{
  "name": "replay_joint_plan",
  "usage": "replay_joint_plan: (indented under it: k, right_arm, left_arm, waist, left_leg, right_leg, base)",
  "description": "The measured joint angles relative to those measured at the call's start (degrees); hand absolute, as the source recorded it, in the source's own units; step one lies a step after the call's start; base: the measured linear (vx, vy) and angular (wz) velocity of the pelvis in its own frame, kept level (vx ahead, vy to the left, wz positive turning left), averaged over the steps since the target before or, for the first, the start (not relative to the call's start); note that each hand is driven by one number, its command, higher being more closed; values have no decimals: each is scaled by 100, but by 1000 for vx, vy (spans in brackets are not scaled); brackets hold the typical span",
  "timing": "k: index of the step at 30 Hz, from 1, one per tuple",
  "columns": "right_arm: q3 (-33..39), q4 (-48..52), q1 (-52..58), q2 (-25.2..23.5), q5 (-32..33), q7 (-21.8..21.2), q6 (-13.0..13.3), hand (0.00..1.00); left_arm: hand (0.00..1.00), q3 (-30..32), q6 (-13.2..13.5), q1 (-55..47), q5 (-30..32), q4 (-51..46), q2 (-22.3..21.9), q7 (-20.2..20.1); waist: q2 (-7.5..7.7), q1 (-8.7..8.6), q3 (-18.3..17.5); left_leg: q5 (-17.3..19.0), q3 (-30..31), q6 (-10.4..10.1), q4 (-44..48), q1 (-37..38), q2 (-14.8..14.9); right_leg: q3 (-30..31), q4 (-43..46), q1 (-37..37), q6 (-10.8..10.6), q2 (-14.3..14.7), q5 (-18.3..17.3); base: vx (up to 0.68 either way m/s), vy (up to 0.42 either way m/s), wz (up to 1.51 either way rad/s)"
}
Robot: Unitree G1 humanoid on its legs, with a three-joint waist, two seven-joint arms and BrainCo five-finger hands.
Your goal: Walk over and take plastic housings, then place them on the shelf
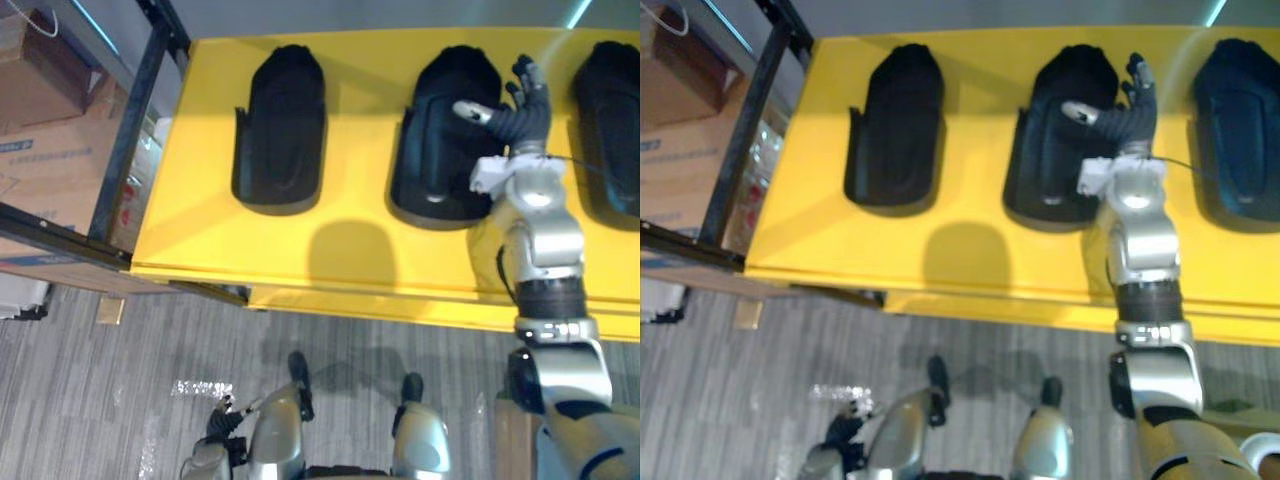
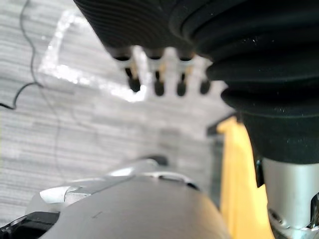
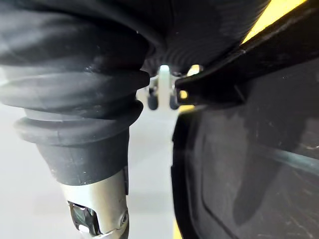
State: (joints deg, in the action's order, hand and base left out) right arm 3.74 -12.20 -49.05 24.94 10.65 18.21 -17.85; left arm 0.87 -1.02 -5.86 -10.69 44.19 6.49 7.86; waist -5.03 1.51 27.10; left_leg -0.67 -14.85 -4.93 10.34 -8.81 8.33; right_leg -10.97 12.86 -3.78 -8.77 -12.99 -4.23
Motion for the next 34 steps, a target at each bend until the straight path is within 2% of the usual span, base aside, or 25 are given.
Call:
replay_joint_plan:
  k: [5,8,9,11,12,14,17,19,21,23,24,27,28,29,30,31,32,34]
  right_arm:
    - [388,119,-119,1,-1078,657,644,0]
    - [475,657,-45,6,-1621,1027,1059,0]
    - [477,769,8,6,-1669,1073,1107,0]
    - [549,1119,301,10,-1814,1083,1297,0]
    - [648,1298,534,18,-1825,1078,1378,0]
    - [845,1571,829,163,-1810,1042,1485,0]
    - [1218,1895,1090,500,-1735,840,1535,0]
    - [1507,1991,1343,658,-1609,767,1526,0]
    - [2061,2043,1808,690,-1434,688,1525,0]
    - [2477,2042,2288,690,-1292,696,1520,0]
    - [2759,2042,2651,690,-1237,776,1517,0]
    - [3477,1974,3722,484,-1029,1476,1448,0]
    - [3714,1903,4032,309,-1019,1722,1473,0]
    - [4028,1725,4406,-14,-933,2097,1531,0]
    - [4193,1590,4619,-196,-856,2295,1582,0]
    - [4480,1164,5172,-628,-642,2629,1716,0]
    - [4564,972,5391,-802,-554,2741,1773,0]
    - [4724,354,6196,-1579,18,2966,2066,0]
  left_arm:
    - [0,-3,59,-72,9,-9,-5,8]
    - [0,13,109,-228,52,60,91,6]
    - [0,13,108,-259,54,98,124,7]
    - [0,31,93,-332,109,228,218,10]
    - [0,43,88,-370,236,307,229,26]
    - [0,69,85,-370,275,406,294,64]
    - [0,107,41,-368,274,508,316,93]
    - [0,157,-22,-353,272,583,303,108]
    - [0,287,-40,-356,259,733,247,146]
    - [0,309,-43,-357,217,856,242,220]
    - [0,323,-57,-355,194,925,225,235]
    - [0,504,-113,-378,82,1141,181,255]
    - [0,561,-152,-413,-15,1173,142,258]
    - [0,590,-181,-504,-76,1182,148,262]
    - [0,613,-201,-525,-77,1232,150,267]
    - [0,776,-256,-621,-94,1271,71,293]
    - [0,809,-261,-675,-147,1277,27,312]
    - [0,788,-327,-784,-203,1328,-83,325]
  waist:
    - [64,14,-36]
    - [327,-52,-343]
    - [396,-62,-441]
    - [634,-78,-714]
    - [747,-90,-972]
    - [909,-166,-1272]
    - [996,-252,-1526]
    - [1009,-275,-1658]
    - [1038,-449,-1892]
    - [1070,-545,-2015]
    - [1049,-580,-2062]
    - [979,-733,-2275]
    - [959,-777,-2321]
    - [1017,-878,-2405]
    - [975,-934,-2430]
    - [894,-1080,-2468]
    - [829,-1110,-2501]
    - [598,-1261,-2556]
  left_leg:
    - [-157,10,-42,-430,335,-57]
    - [-374,-15,-103,-962,505,-73]
    - [-406,-29,-116,-1049,536,-73]
    - [-458,-121,-143,-1311,808,-75]
    - [-457,-156,-143,-1425,908,-76]
    - [-444,-171,-160,-1490,1042,-69]
    - [-431,-338,-176,-1493,1216,-28]
    - [-431,-438,-177,-1497,1294,-7]
    - [-431,-502,-177,-1502,1336,19]
    - [-428,-662,-180,-1511,1424,39]
    - [-375,-735,-248,-1541,1496,81]
    - [-260,-969,-280,-1552,1482,166]
    - [-268,-1072,-315,-1553,1489,182]
    - [-275,-1114,-359,-1557,1494,163]
    - [-301,-1115,-399,-1559,1503,170]
    - [-352,-1152,-477,-1560,1549,268]
    - [-362,-1221,-494,-1560,1578,311]
    - [-359,-1264,-495,-1556,1680,409]
  right_leg:
    - [-102,-273,308,-25,29,46]
    - [-158,-605,394,-30,118,137]
    - [-160,-660,403,-30,135,153]
    - [-150,-827,599,-41,175,168]
    - [-149,-879,653,-41,195,169]
    - [-142,-892,754,-43,207,193]
    - [-46,-902,798,-21,239,393]
    - [58,-929,804,-18,258,516]
    - [104,-957,800,6,288,633]
    - [258,-958,784,32,316,675]
    - [376,-961,777,38,362,680]
    - [581,-1025,608,74,450,648]
    - [665,-1029,554,147,454,580]
    - [674,-1032,536,128,434,386]
    - [677,-1010,517,125,466,325]
    - [773,-897,406,158,579,220]
    - [809,-854,384,174,619,207]
    - [837,-824,444,182,727,195]
  base:
    - [15,-5,4]
    - [80,-19,2]
    - [132,-24,-4]
    - [182,-29,-11]
    - [164,-21,-6]
    - [146,-5,-3]
    - [97,25,-24]
    - [31,40,-30]
    - [12,39,-24]
    - [-29,30,-37]
    - [-85,1,-45]
    - [-113,-17,-48]
    - [-133,-71,-49]
    - [-136,-91,-33]
    - [-161,-127,-29]
    - [-123,-102,-26]
    - [-132,-103,-38]
    - [-63,-66,-25]
